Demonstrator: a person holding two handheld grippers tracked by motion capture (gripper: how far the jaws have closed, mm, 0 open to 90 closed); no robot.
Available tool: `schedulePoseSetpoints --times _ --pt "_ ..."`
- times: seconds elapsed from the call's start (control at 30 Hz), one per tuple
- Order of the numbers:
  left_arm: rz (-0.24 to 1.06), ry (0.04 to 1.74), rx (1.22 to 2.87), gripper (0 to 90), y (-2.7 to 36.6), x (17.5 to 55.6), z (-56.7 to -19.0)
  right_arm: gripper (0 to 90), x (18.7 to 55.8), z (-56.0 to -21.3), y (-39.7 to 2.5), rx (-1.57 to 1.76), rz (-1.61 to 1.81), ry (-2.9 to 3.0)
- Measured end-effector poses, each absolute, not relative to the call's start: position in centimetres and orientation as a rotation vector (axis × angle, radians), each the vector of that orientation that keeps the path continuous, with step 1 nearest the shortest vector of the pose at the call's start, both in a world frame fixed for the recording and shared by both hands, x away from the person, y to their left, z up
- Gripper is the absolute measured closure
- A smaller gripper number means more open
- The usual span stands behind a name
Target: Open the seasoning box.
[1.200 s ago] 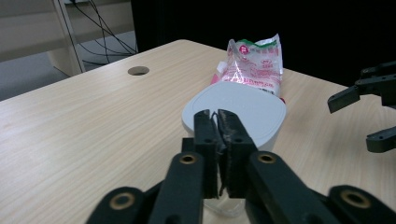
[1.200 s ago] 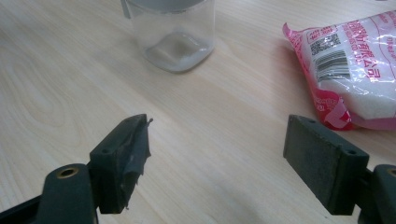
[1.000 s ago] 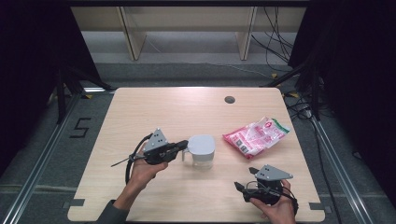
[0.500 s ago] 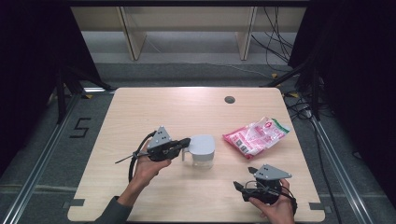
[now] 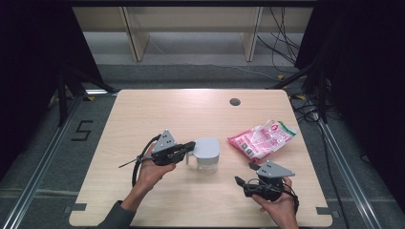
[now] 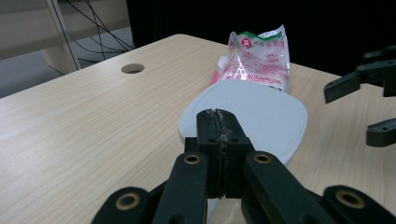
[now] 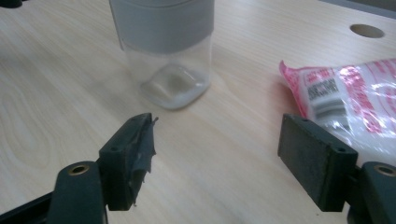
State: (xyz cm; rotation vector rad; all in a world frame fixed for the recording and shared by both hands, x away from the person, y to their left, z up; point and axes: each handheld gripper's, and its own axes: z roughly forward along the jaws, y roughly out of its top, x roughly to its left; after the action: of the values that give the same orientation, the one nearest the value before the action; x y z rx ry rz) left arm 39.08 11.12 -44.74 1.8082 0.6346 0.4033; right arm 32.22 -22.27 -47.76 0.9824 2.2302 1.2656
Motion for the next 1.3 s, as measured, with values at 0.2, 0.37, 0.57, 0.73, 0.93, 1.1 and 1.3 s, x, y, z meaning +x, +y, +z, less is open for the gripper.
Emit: schedulePoseSetpoints --times 0.2,0.37,0.57,0.73,0.93,1.1,1.3 --pt "0.402 0.640 1.801 88.5 11.2 39.0 -44.8 54.5 33.8 -46.9 -20.5 0.904 1.305 2.215" --pt "0.408 0.638 1.805 88.4 11.2 39.0 -44.8 66.6 34.7 -46.5 -19.9 0.861 1.302 2.192" --pt "0.412 0.640 1.802 88.0 11.2 38.9 -44.8 74.8 34.9 -46.1 -19.4 0.853 1.305 2.237" --pt "0.407 0.639 1.797 87.9 11.2 38.9 -44.9 86.6 35.1 -45.5 -19.0 0.786 1.320 2.199" --pt "0.403 0.640 1.796 87.9 11.3 39.0 -44.9 90.0 35.6 -45.2 -18.3 0.764 1.324 2.204" --pt "0.413 0.643 1.802 88.0 11.3 38.9 -44.8 90.0 36.1 -45.4 -18.1 0.767 1.313 2.225" --pt "0.418 0.634 1.806 88.0 11.4 38.9 -44.9 90.0 36.3 -45.1 -17.7 0.781 1.309 2.239"
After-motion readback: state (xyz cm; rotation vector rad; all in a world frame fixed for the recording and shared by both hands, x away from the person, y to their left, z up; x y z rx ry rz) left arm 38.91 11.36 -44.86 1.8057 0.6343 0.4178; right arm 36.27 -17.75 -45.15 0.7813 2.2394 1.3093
